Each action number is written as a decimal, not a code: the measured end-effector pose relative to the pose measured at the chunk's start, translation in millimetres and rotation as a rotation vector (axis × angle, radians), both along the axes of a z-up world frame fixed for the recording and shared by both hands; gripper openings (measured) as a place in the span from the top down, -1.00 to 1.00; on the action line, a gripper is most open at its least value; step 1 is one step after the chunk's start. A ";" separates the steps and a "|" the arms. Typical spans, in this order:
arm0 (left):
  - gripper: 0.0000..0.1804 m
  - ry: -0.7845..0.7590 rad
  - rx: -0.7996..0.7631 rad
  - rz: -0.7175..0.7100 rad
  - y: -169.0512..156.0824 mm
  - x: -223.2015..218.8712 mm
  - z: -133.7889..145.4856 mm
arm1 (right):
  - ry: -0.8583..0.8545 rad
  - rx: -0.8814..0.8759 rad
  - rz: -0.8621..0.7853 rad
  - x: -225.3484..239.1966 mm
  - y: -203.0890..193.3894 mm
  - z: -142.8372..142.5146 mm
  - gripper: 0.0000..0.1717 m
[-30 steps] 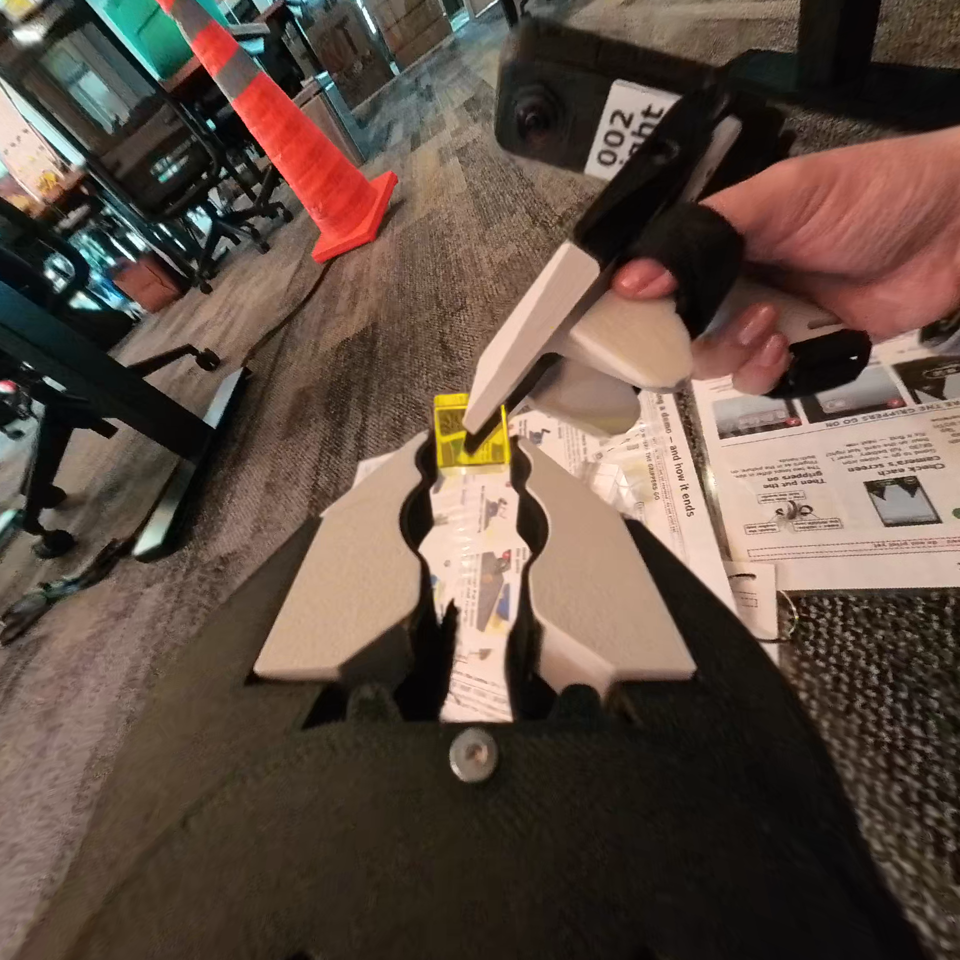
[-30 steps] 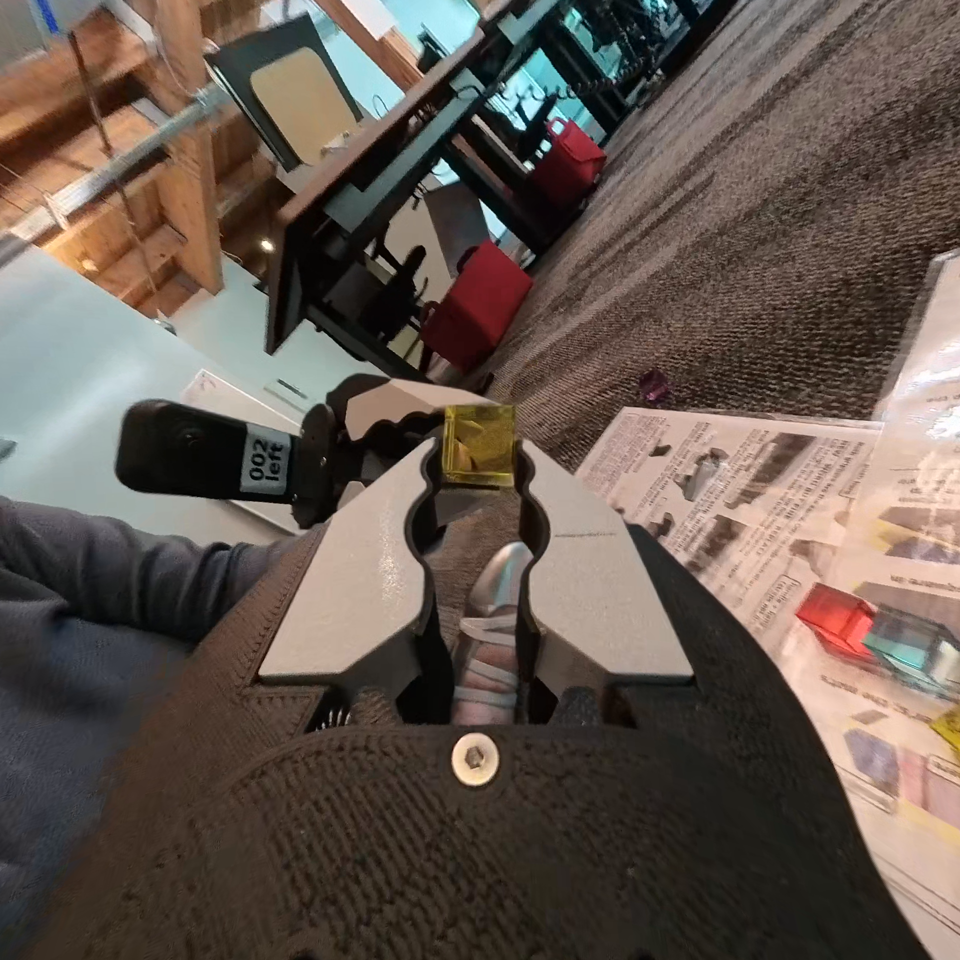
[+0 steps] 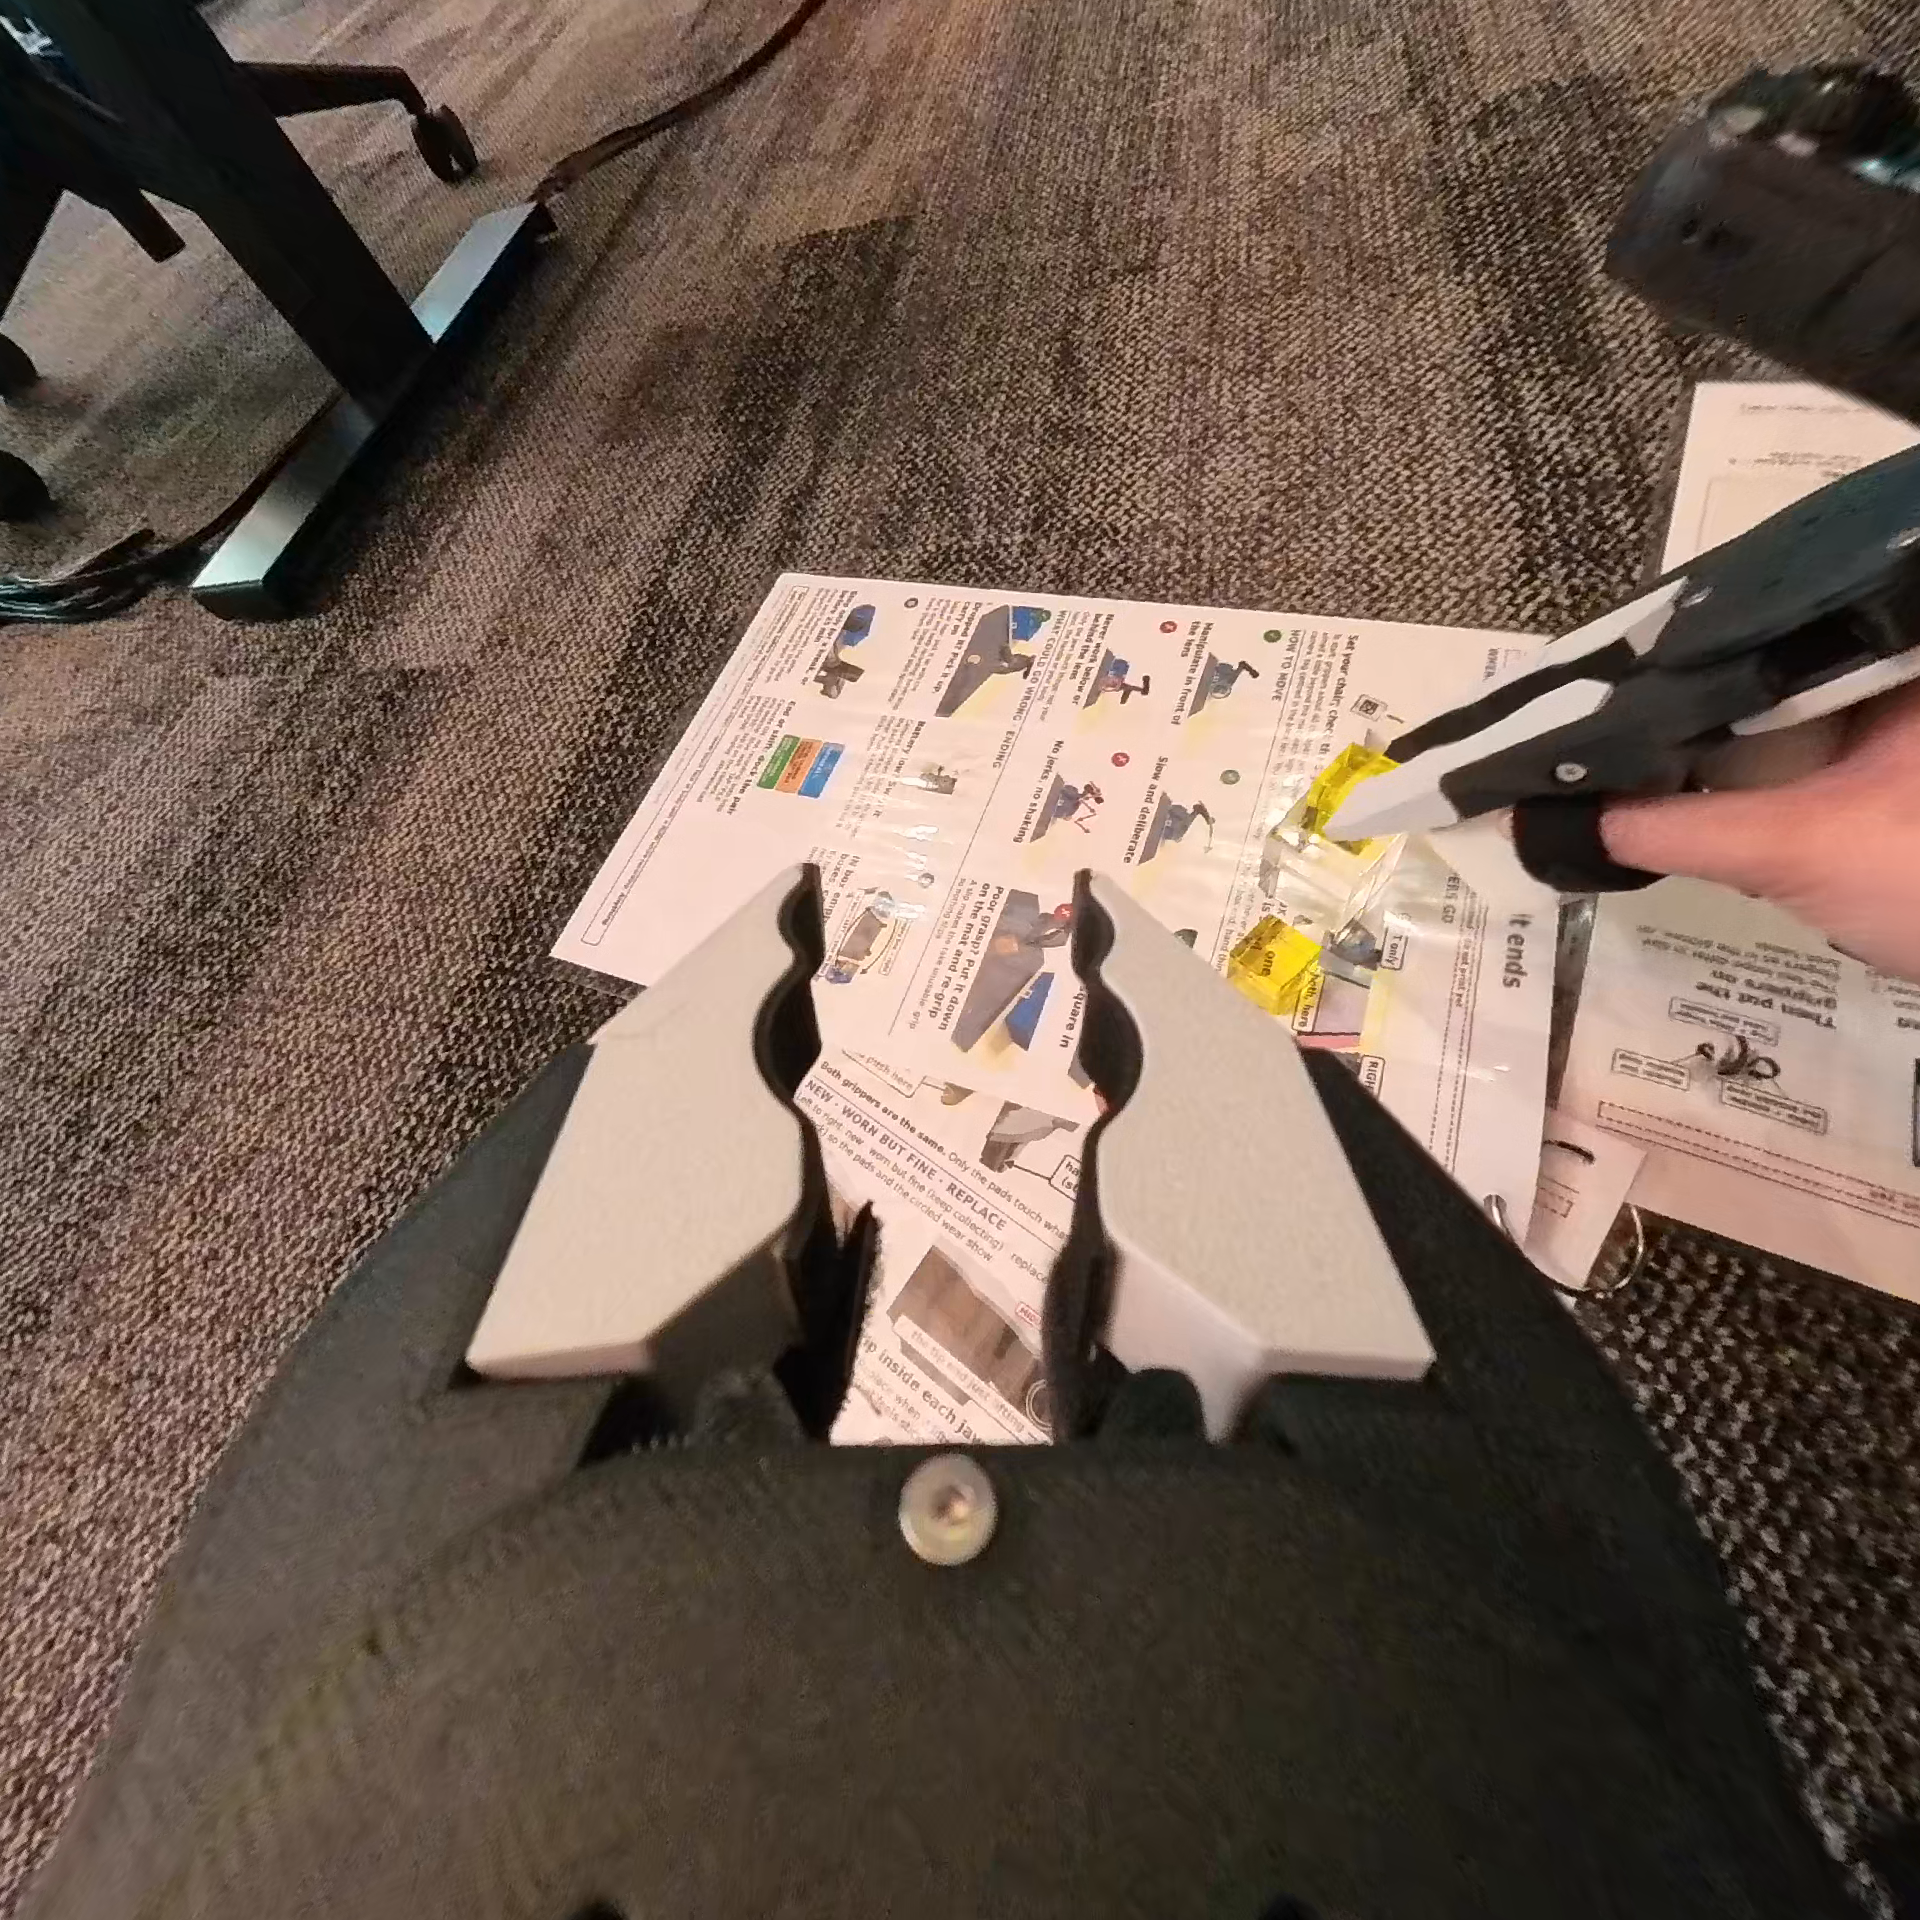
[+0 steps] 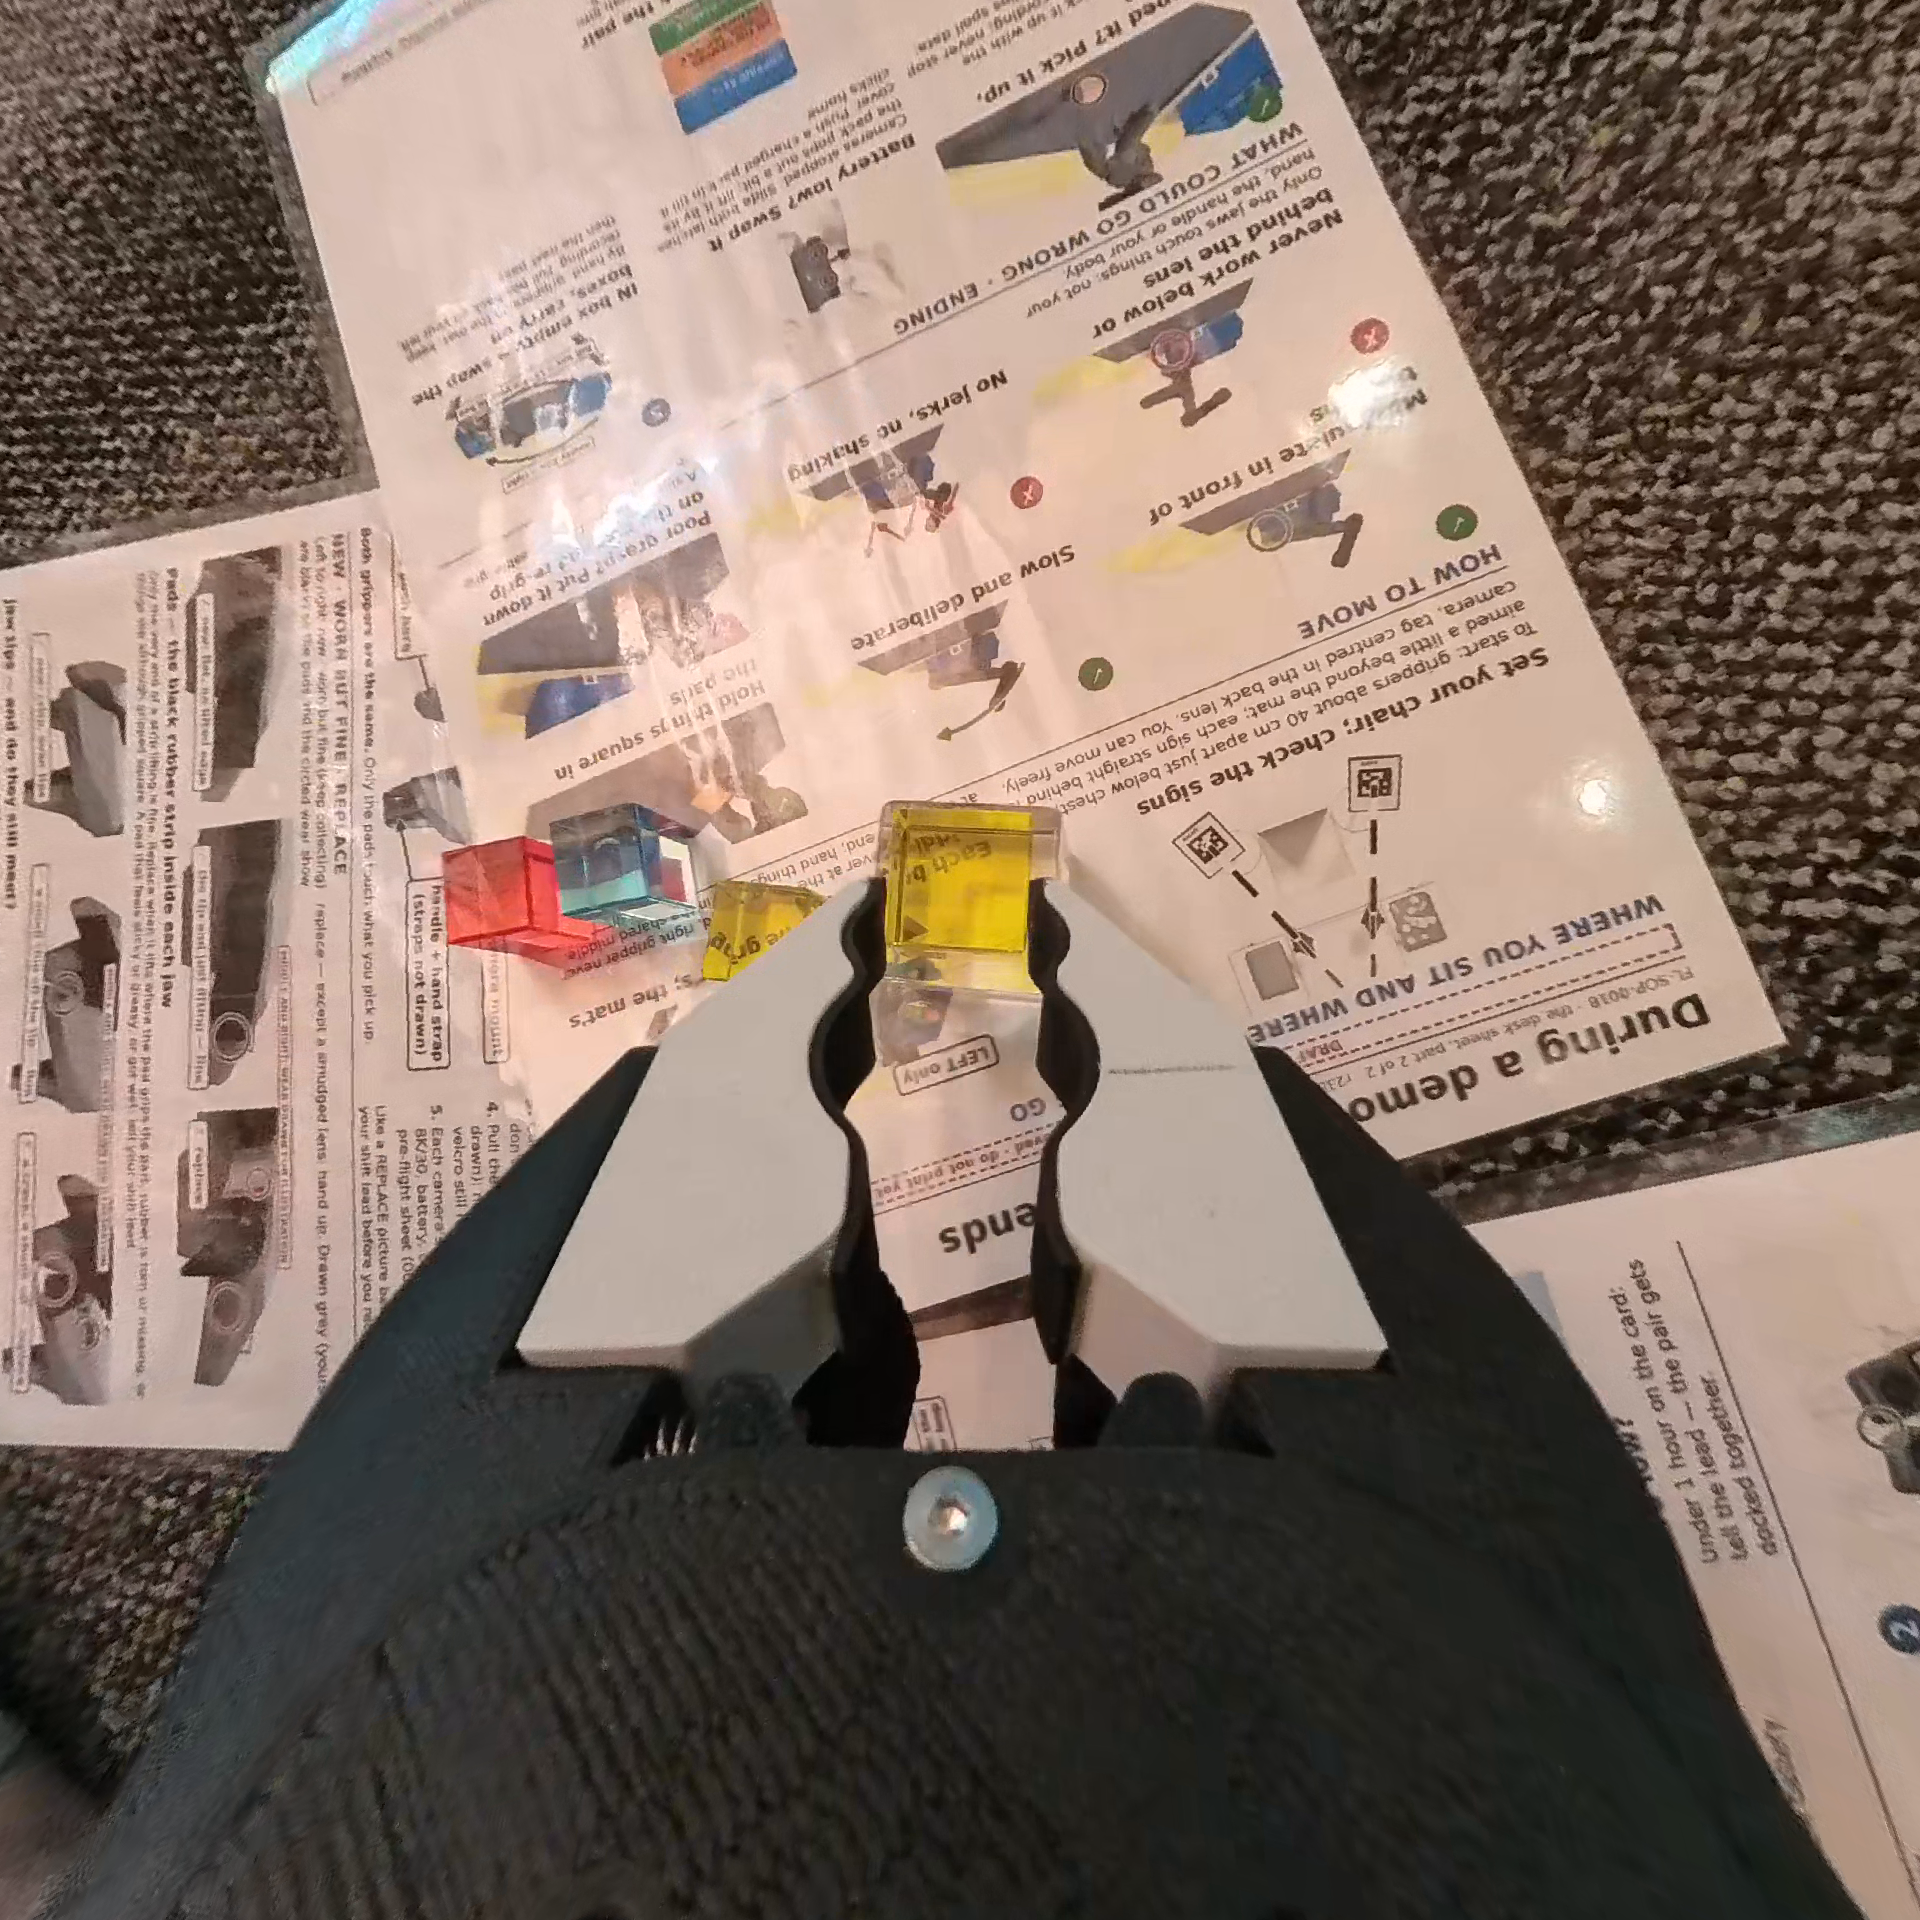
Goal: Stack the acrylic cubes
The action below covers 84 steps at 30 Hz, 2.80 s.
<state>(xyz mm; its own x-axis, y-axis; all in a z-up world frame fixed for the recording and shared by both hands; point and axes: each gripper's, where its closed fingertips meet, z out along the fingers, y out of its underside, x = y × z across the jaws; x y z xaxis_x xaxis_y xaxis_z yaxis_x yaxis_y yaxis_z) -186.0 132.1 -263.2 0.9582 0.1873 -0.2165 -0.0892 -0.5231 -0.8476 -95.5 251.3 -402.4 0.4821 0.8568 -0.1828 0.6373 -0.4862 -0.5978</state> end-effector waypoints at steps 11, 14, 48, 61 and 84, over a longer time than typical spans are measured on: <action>0.48 -0.038 0.007 0.018 -1.2 -3.2 -0.7 | -0.020 -0.001 -0.004 -0.9 -4.3 -5.5 0.56; 0.48 -0.041 0.008 0.019 -1.4 -4.0 -0.4 | -0.019 -0.028 0.008 -2.0 -7.4 -4.7 0.28; 0.70 -0.321 -0.473 -0.198 26.0 30.8 -181.0 | 0.454 -0.088 0.109 -25.1 -2.6 106.5 0.46; 0.71 -0.014 0.265 -0.399 66.3 55.7 -20.3 | 0.677 -0.759 0.222 -41.1 -60.8 126.2 0.50; 0.11 -0.243 -0.062 0.051 -11.2 17.0 -9.1 | 0.151 -0.127 0.139 -5.8 0.9 59.9 0.70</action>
<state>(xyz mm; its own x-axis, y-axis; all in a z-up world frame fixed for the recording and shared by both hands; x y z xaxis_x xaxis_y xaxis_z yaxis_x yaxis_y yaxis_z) -169.0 120.9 -272.4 0.9730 0.2305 0.0069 0.1415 -0.5731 -0.8072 -101.3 252.2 -342.5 0.3201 0.8786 -0.3543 0.6117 -0.4773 -0.6309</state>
